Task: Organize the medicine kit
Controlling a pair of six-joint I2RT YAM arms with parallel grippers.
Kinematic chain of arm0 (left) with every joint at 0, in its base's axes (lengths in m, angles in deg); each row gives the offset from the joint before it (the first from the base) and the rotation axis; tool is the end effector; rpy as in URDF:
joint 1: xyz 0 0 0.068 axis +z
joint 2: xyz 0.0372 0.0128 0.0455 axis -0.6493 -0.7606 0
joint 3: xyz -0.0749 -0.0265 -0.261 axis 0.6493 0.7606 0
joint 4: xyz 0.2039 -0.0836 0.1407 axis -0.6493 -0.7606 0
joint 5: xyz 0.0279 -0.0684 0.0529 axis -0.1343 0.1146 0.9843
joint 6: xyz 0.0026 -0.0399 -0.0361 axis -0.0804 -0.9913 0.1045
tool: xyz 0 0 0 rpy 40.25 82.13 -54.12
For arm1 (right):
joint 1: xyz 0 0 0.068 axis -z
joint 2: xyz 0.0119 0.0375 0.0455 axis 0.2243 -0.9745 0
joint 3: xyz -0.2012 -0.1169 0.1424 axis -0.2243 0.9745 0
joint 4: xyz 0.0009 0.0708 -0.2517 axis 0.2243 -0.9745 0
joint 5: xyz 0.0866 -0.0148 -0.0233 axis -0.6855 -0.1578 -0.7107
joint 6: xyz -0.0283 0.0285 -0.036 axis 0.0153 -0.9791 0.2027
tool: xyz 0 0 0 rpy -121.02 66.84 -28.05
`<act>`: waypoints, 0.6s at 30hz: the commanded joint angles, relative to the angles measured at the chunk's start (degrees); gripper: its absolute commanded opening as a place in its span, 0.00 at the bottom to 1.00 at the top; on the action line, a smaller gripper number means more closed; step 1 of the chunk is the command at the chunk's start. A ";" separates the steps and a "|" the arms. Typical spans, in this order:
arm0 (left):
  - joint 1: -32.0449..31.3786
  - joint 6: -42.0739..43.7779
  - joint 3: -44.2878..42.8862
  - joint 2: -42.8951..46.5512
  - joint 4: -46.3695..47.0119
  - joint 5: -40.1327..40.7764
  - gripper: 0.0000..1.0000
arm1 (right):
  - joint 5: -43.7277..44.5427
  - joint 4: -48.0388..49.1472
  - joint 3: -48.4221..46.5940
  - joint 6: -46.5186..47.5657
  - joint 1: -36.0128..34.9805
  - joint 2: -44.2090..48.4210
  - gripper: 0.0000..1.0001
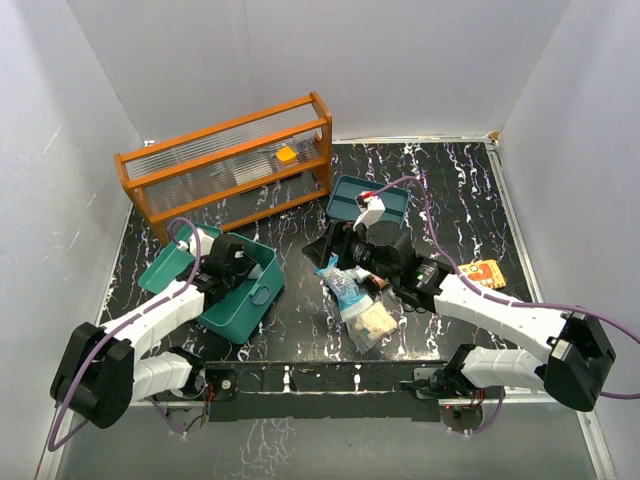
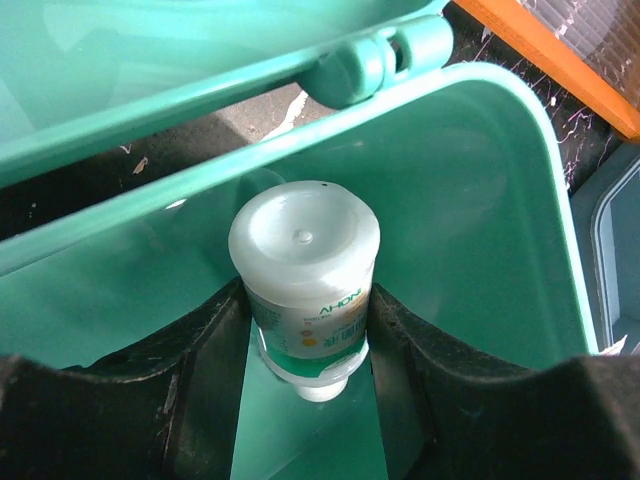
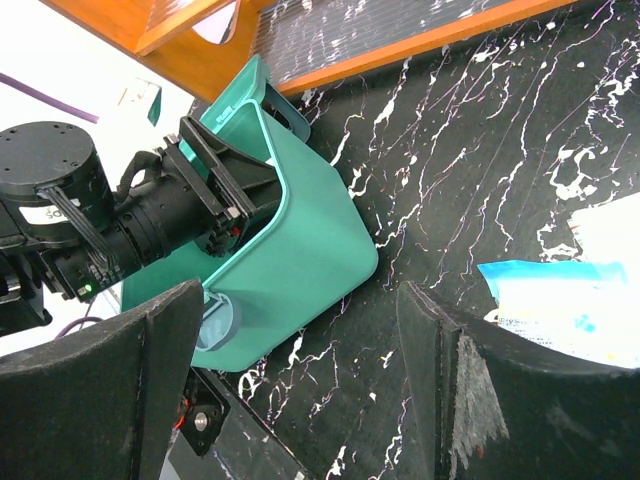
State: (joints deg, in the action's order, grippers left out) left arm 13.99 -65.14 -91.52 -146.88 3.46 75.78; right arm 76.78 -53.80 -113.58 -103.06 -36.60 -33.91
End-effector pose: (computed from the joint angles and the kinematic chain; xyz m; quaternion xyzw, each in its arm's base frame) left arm 0.2075 -0.0885 0.1904 -0.3924 0.8090 -0.1771 0.4003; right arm 0.1763 0.2036 0.2917 -0.0537 0.8114 0.3898 0.4322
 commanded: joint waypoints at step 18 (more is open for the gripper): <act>-0.04 1.56 -0.96 -1.79 -0.81 5.49 0.62 | 1.74 2.80 -0.23 0.12 -0.12 1.02 0.76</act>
State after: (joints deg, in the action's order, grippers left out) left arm 13.81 -64.38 -91.52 -148.43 4.07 78.14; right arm 77.64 -53.80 -113.23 -103.56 -36.60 -33.34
